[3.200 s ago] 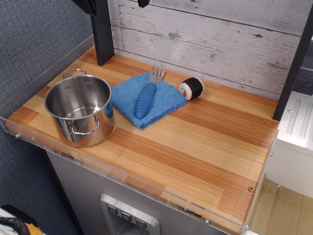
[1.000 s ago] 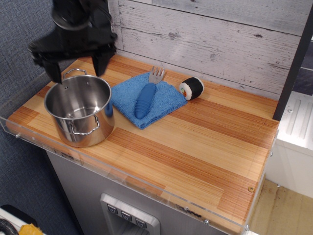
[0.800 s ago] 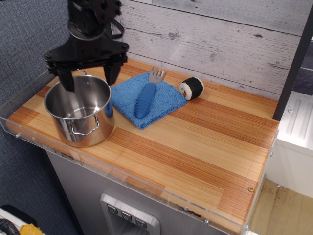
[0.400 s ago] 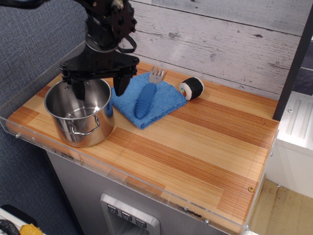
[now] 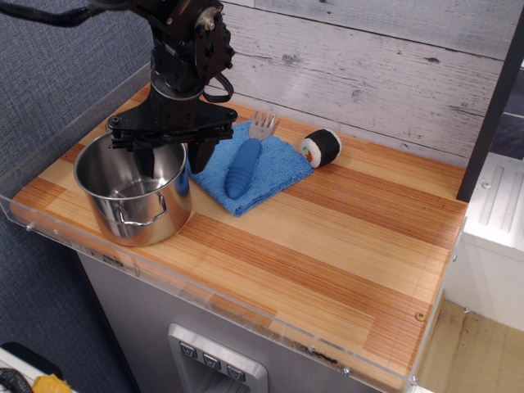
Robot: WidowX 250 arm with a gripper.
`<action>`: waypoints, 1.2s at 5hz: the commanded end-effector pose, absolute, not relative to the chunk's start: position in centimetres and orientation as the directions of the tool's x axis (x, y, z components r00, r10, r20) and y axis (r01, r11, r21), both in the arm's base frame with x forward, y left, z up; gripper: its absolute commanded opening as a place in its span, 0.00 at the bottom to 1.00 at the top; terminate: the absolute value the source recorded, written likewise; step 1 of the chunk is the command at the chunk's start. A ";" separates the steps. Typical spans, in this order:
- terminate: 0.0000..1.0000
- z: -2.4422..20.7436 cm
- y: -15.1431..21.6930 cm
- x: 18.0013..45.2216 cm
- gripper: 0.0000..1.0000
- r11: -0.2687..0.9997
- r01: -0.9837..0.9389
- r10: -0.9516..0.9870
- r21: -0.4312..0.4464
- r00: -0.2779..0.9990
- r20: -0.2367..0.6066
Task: Move pot to the right edge below blue cloth
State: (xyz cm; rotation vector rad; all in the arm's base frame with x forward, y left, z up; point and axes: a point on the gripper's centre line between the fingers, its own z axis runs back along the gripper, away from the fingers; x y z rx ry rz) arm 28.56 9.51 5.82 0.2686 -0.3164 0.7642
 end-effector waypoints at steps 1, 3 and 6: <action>0.00 6.7 10.0 28.3 0.00 0.684 -0.721 0.628 0.112 0.659 0.414; 0.00 7.0 10.5 28.0 0.00 0.666 -0.737 0.635 0.116 0.642 0.431; 0.00 10.7 13.3 27.8 0.00 0.608 -0.791 0.667 0.072 0.558 0.494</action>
